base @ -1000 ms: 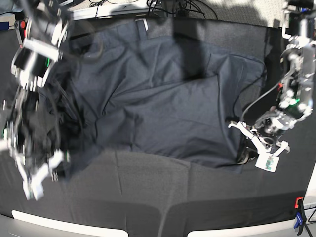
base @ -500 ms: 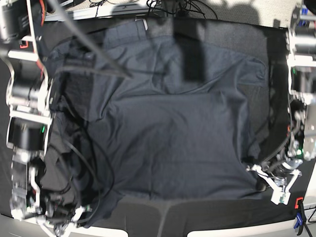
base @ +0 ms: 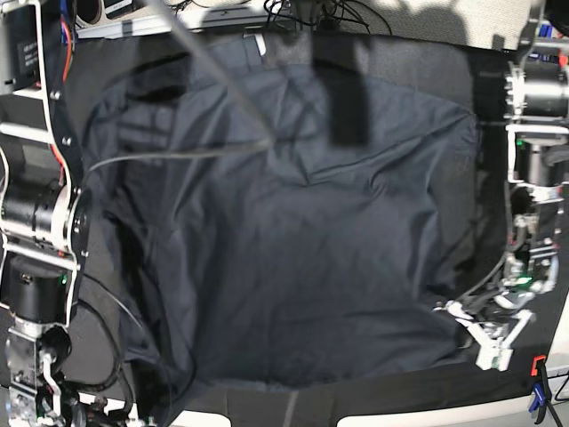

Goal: Layout the t-shirt on the table in an organized manner, then fold the t-shirt properly
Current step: 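Pull both held shirt edges toward the robot, stretching the shirt, then lower the shirt edges onto the table and open both grippers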

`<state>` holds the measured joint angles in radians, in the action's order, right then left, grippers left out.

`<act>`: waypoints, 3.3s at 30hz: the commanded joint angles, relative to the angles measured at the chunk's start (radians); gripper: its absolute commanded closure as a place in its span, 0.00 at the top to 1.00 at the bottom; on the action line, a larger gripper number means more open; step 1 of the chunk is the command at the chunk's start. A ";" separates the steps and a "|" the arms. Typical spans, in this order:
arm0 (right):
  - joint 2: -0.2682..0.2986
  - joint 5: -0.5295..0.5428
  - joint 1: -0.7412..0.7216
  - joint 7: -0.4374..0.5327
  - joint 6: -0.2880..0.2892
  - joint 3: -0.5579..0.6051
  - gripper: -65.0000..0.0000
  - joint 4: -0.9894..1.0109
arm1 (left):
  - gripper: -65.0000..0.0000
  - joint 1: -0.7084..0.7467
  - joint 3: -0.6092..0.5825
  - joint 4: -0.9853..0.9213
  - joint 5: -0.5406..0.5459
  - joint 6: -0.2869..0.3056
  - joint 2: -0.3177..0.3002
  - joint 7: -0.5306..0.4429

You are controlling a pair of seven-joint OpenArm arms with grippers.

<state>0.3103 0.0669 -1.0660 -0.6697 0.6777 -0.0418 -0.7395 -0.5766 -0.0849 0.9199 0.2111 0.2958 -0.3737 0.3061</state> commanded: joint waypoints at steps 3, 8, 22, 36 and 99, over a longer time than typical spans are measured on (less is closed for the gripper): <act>0.005 -0.011 -0.050 0.035 -0.008 -0.003 0.00 -0.017 | 0.00 -0.045 0.005 0.015 -0.037 -0.013 -0.003 -0.050; 0.003 -0.016 -0.035 0.030 -0.016 -0.004 0.00 -0.016 | 0.00 -0.048 0.005 0.001 -0.079 -0.065 -0.009 -0.072; -0.003 -0.081 0.071 0.166 -0.185 -0.004 0.00 -0.006 | 0.00 -0.220 0.005 -0.347 -0.061 -0.058 0.039 -0.187; -0.003 -0.120 0.045 0.185 -0.189 -0.004 0.00 -0.006 | 0.00 -0.288 0.005 -0.352 -0.080 -0.057 0.045 -0.173; -0.017 0.023 0.010 0.172 -0.192 -0.004 0.44 0.051 | 0.37 -0.292 0.005 -0.352 -0.080 -0.205 0.002 -0.390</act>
<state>0.2878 0.0792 -1.0084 -0.5228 0.4992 -0.0418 -0.6701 -0.8230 -0.0837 0.5514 0.1287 0.0906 -0.3580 -0.0456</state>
